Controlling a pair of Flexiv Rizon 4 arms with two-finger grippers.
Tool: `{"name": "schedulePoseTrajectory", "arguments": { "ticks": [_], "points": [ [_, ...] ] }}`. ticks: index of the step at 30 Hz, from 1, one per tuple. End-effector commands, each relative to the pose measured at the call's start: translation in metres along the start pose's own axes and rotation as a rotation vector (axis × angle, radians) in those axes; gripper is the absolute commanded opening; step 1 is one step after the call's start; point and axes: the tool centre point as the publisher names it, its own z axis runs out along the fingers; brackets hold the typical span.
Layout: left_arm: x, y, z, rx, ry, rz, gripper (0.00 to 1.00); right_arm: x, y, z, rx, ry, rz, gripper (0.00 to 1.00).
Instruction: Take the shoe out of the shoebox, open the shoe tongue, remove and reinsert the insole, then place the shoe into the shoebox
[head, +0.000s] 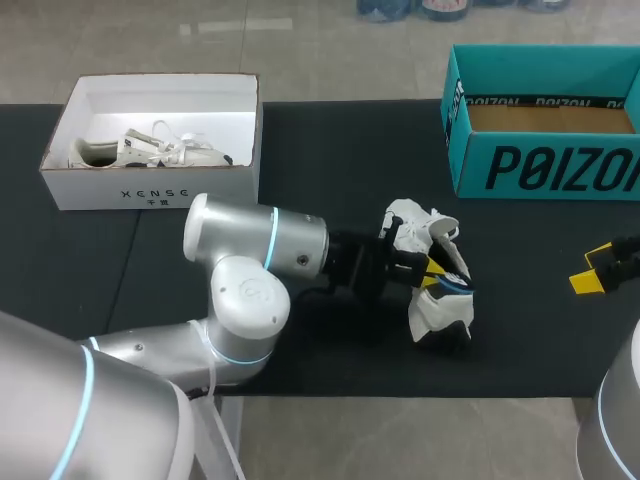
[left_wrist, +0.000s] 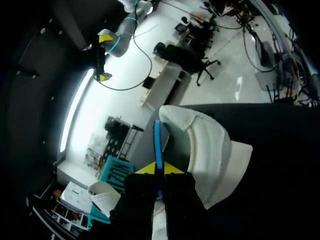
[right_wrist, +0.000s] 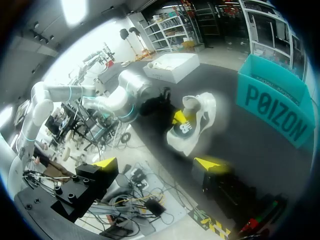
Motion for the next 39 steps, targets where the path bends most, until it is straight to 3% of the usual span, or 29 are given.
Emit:
{"name": "schedulePoseTrajectory", "arguments": {
  "ticks": [1,2,3,4,5,6,7,8,10,13,15,22,27,33,39],
  "points": [
    [-0.002,-0.013,-0.003,0.001,-0.01,-0.009,0.18,0.009,-0.008,-0.004,-0.012,-0.04,0.0,1.0],
    [-0.003,-0.018,-0.006,0.002,-0.012,-0.01,0.42,0.009,-0.008,-0.004,-0.012,-0.04,0.0,1.0],
    [-0.005,-0.023,-0.009,0.002,-0.014,-0.01,0.52,0.009,-0.008,-0.004,-0.012,-0.04,0.0,1.0],
    [-0.006,-0.027,-0.012,0.001,-0.024,-0.013,0.75,0.009,-0.008,-0.004,-0.012,-0.04,0.0,1.0],
    [-0.007,-0.031,-0.015,0.001,-0.026,-0.012,0.87,0.009,-0.008,-0.004,-0.012,-0.04,0.0,1.0],
    [-0.008,-0.036,-0.017,0.0,-0.028,-0.011,0.84,0.009,-0.008,-0.004,-0.012,-0.04,0.0,1.0],
    [-0.008,-0.039,-0.019,-0.002,-0.034,-0.011,0.63,0.009,-0.008,-0.004,-0.012,-0.04,0.0,1.0],
    [-0.008,-0.042,-0.022,-0.003,-0.036,-0.012,0.48,0.009,-0.008,-0.004,-0.012,-0.04,0.0,1.0],
    [-0.007,-0.047,-0.025,-0.006,-0.04,-0.016,0.35,0.009,-0.008,-0.004,-0.012,-0.04,0.0,1.0],
    [-0.003,-0.052,-0.026,-0.009,-0.04,-0.025,0.25,0.009,-0.008,-0.004,-0.012,-0.04,0.0,1.0],
    [0.0,-0.053,-0.025,-0.004,-0.034,-0.033,0.02,0.009,-0.008,-0.004,-0.012,-0.04,0.0,1.0],
    [0.009,-0.05,-0.019,0.004,-0.02,-0.051,0.0,0.009,-0.008,-0.004,-0.012,-0.04,0.0,1.0],
    [0.003,-0.043,-0.015,-0.003,-0.033,-0.032,0.0,0.009,-0.008,-0.004,-0.012,-0.04,0.0,1.0],
    [0.0,-0.025,-0.007,-0.012,-0.015,-0.004,0.0,0.009,-0.008,-0.004,-0.012,-0.04,0.0,1.0],
    [0.012,-0.006,0.003,-0.009,0.024,-0.008,0.0,0.009,-0.008,-0.004,-0.012,-0.04,0.0,1.0]
  ]
}}
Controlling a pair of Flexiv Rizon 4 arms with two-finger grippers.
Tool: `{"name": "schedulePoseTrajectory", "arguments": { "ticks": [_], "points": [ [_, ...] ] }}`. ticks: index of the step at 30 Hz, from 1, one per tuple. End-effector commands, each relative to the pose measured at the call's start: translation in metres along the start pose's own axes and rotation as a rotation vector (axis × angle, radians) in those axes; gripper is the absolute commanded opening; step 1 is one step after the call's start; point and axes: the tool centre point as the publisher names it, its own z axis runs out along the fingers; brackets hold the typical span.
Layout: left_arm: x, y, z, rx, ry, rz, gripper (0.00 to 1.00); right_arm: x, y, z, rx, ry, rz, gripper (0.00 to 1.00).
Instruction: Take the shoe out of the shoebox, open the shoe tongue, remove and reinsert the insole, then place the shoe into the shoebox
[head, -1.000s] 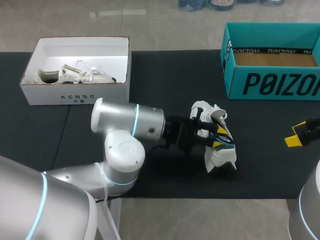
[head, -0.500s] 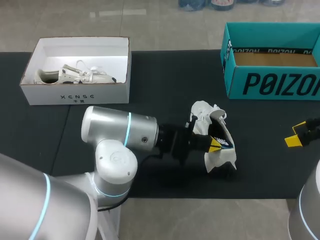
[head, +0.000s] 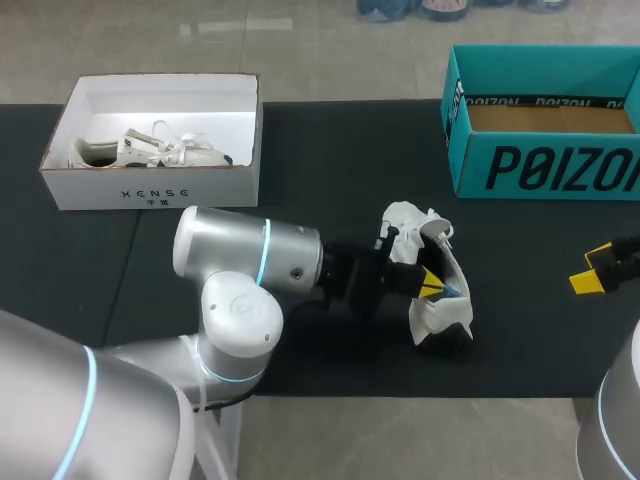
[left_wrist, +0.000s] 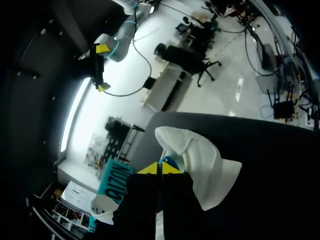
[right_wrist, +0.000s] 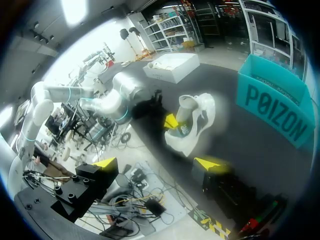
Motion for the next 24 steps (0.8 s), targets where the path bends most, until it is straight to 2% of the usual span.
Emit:
{"name": "schedulePoseTrajectory", "arguments": {
  "ticks": [1,6,9,10,11,12,13,18,24],
  "points": [
    [0.003,0.017,0.013,-0.005,0.028,-0.008,0.0,0.009,-0.008,-0.004,-0.012,-0.04,0.0,1.0],
    [0.01,0.024,0.009,-0.025,0.021,-0.028,0.0,0.009,-0.008,-0.004,-0.012,-0.04,0.0,1.0],
    [0.008,0.016,0.009,-0.001,0.015,-0.04,0.0,0.009,-0.008,-0.004,-0.012,-0.04,0.0,1.0],
    [0.007,0.013,0.009,0.007,0.018,-0.047,0.11,0.009,-0.008,-0.004,-0.012,-0.04,0.0,1.0],
    [0.006,0.009,0.008,0.015,0.02,-0.051,0.41,0.009,-0.008,-0.004,-0.012,-0.04,0.0,1.0],
    [0.006,0.006,0.007,0.021,0.025,-0.06,0.93,0.009,-0.008,-0.004,-0.012,-0.04,0.0,1.0],
    [0.004,0.003,0.005,0.032,0.022,-0.067,1.0,0.009,-0.008,-0.004,-0.012,-0.04,0.0,1.0],
    [-0.011,-0.012,-0.015,0.032,0.016,-0.07,1.0,0.009,-0.008,-0.004,-0.012,-0.04,0.0,1.0],
    [-0.04,-0.014,-0.044,0.007,0.0,-0.07,1.0,0.009,-0.008,-0.004,-0.012,-0.04,0.0,1.0]
  ]
}}
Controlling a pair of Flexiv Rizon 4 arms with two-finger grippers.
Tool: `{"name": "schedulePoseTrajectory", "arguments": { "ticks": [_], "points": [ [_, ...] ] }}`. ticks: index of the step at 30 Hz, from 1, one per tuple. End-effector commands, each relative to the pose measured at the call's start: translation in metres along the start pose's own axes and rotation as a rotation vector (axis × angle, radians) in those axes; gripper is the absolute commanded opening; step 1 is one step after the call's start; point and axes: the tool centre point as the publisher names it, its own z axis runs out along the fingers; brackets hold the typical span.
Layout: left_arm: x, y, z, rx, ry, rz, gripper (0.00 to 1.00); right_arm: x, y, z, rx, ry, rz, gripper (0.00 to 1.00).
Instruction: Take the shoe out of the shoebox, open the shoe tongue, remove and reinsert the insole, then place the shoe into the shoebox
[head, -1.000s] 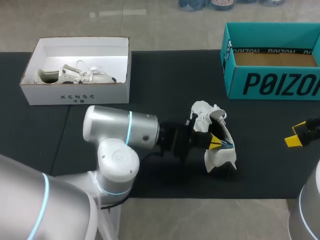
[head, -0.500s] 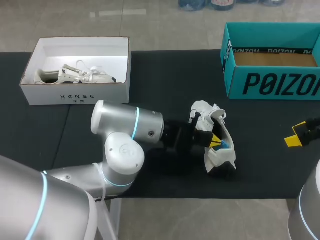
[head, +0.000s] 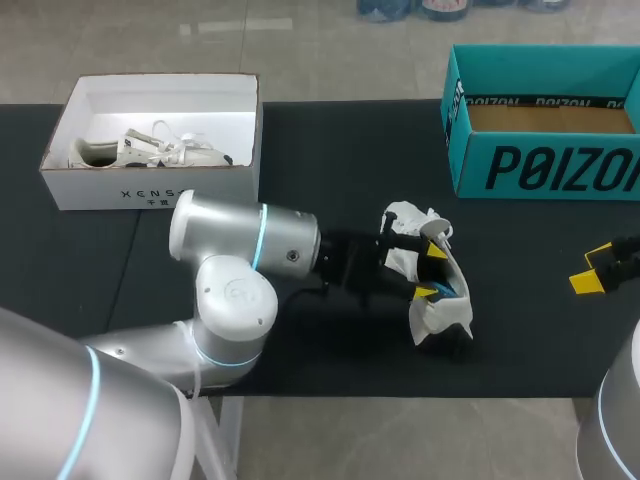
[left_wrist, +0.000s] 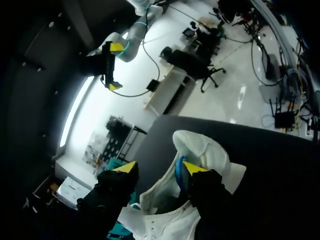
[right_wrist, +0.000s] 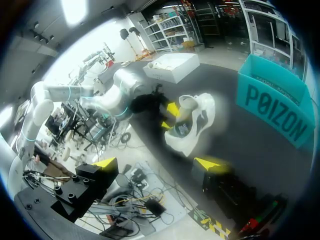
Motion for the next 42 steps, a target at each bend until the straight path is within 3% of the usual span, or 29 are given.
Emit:
{"name": "schedulePoseTrajectory", "arguments": {
  "ticks": [1,3,7,10,12,13,16,19,39,42],
  "points": [
    [-0.02,-0.009,-0.034,-0.021,0.039,0.0,1.0,0.009,-0.008,-0.004,-0.012,-0.041,0.0,1.0],
    [-0.031,-0.009,-0.041,-0.027,0.092,0.01,1.0,0.009,-0.008,-0.004,-0.012,-0.041,0.0,1.0],
    [-0.041,-0.014,-0.043,0.039,0.336,0.01,1.0,0.009,-0.008,-0.004,-0.012,-0.041,0.0,1.0],
    [-0.035,-0.014,-0.038,0.063,0.645,0.011,1.0,0.009,-0.008,-0.004,-0.012,-0.041,0.0,1.0],
    [-0.024,-0.011,-0.035,0.04,1.009,0.063,1.0,0.009,-0.008,-0.004,-0.012,-0.041,0.0,1.0],
    [-0.021,-0.01,-0.036,0.024,1.123,0.068,1.0,0.009,-0.008,-0.004,-0.012,-0.041,0.0,1.0],
    [-0.021,-0.004,-0.04,-0.103,1.377,0.084,1.0,0.009,-0.008,-0.004,-0.012,-0.041,0.0,1.0],
    [-0.025,-0.009,-0.041,-0.18,1.388,0.07,1.0,0.009,-0.008,-0.004,-0.012,-0.041,0.0,1.0],
    [-0.025,-0.009,-0.041,-0.18,1.388,0.07,1.0,0.009,-0.008,-0.004,-0.012,-0.041,0.0,1.0],
    [-0.023,-0.01,-0.03,-0.214,1.528,0.083,1.0,0.009,-0.008,-0.004,-0.012,-0.041,0.0,1.0]
  ]
}}
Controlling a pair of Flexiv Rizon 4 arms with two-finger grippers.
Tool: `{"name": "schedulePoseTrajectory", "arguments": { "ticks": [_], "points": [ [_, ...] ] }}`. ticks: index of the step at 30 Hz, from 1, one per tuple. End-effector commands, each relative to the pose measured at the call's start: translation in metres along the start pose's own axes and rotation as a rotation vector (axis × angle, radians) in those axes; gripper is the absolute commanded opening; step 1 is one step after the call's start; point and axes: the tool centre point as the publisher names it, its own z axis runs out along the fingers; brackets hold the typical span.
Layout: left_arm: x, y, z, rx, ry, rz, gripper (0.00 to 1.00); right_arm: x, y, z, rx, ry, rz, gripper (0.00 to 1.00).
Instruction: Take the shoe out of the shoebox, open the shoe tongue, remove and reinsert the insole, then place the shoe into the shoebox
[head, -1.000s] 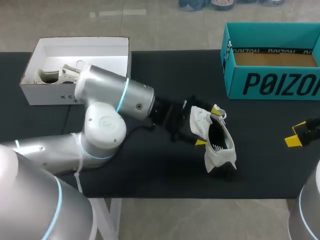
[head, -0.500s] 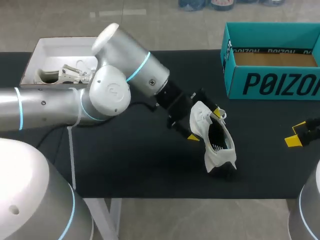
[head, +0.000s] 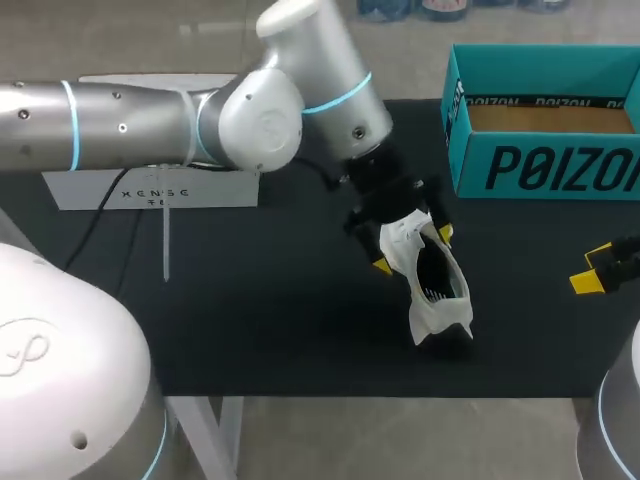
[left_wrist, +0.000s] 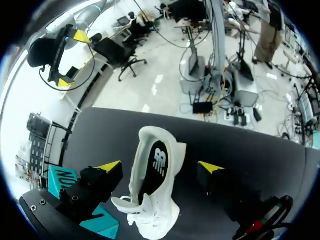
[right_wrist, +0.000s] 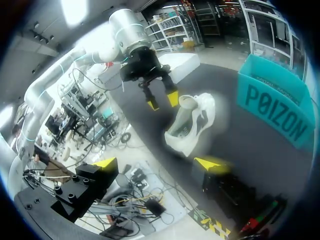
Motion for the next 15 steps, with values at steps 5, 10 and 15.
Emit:
{"name": "schedulePoseTrajectory", "arguments": {
  "ticks": [5,10,15],
  "points": [
    [-0.022,-0.01,0.022,-0.152,0.817,-0.009,0.0,0.009,-0.008,-0.004,-0.012,-0.041,0.0,1.0],
    [-0.019,-0.012,0.034,-0.217,0.885,-0.064,0.0,0.009,-0.008,-0.004,-0.012,-0.041,0.0,1.0],
    [-0.012,-0.012,0.041,-0.268,0.864,-0.079,0.0,0.009,-0.008,-0.004,-0.012,-0.041,0.0,1.0]
  ]
}}
